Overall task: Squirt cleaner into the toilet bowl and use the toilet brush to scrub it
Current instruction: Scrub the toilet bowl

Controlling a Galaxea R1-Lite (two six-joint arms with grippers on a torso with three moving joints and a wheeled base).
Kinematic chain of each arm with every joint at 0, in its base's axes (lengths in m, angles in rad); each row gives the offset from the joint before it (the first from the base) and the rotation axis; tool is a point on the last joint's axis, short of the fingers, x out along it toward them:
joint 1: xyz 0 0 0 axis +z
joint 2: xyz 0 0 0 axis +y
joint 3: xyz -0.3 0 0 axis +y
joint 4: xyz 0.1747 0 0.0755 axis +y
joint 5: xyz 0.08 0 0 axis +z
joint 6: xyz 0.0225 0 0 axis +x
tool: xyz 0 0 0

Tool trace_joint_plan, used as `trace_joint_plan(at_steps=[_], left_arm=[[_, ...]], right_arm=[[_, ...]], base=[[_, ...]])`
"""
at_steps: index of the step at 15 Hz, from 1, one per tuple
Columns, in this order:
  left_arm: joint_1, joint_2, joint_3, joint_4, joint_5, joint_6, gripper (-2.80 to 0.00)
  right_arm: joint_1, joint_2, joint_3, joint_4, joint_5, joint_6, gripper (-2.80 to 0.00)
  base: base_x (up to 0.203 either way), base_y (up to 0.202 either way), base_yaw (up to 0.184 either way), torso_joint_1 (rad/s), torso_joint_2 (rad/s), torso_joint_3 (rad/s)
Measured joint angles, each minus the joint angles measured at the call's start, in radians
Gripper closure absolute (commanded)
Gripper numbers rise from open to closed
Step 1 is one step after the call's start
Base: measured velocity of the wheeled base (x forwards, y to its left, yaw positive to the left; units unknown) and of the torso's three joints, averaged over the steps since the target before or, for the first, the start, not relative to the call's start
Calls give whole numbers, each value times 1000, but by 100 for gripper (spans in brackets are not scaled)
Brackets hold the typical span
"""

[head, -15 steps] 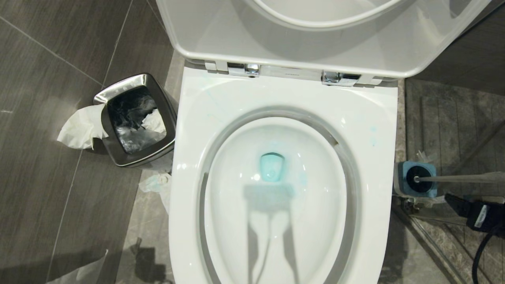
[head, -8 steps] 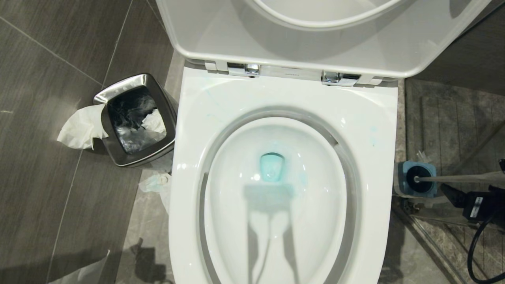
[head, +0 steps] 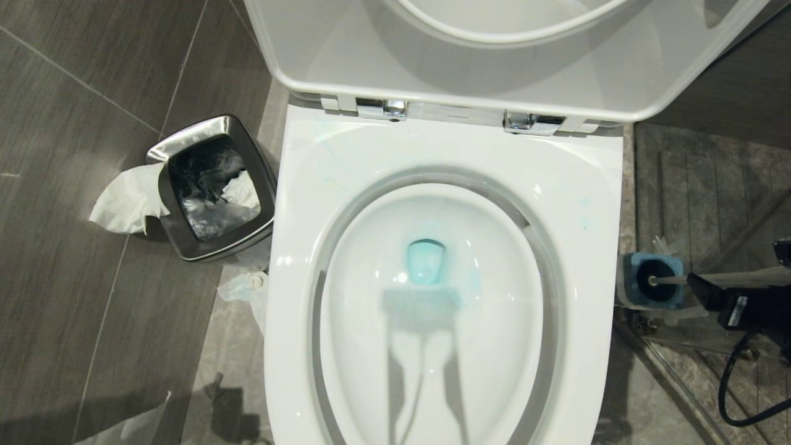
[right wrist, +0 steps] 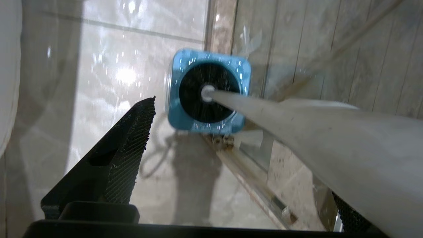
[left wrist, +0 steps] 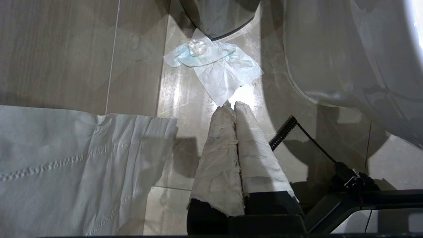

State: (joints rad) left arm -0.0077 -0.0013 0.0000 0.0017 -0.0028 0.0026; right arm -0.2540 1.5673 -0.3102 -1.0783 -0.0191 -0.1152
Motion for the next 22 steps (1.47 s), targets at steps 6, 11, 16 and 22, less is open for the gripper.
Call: trace_joint_plan(at_steps=[6,11,16,22], left_arm=[[0,0,0,0,0,0,0],[0,0,0,0,0,0,0],[0,0,0,0,0,0,0],[0,0,0,0,0,0,0]], right_arm=[[-4,54,-14,-84,-2,16,-280],[-4,51,-2,-83,-2,34,-280],[-3,47,-27,-83,7,62,-280],[-4,83,-90,-146,64,59,-280]], base=[[0,0,0,0,0,0],[0,0,0,0,0,0],[0,0,0,0,0,0],[0,0,0,0,0,0]])
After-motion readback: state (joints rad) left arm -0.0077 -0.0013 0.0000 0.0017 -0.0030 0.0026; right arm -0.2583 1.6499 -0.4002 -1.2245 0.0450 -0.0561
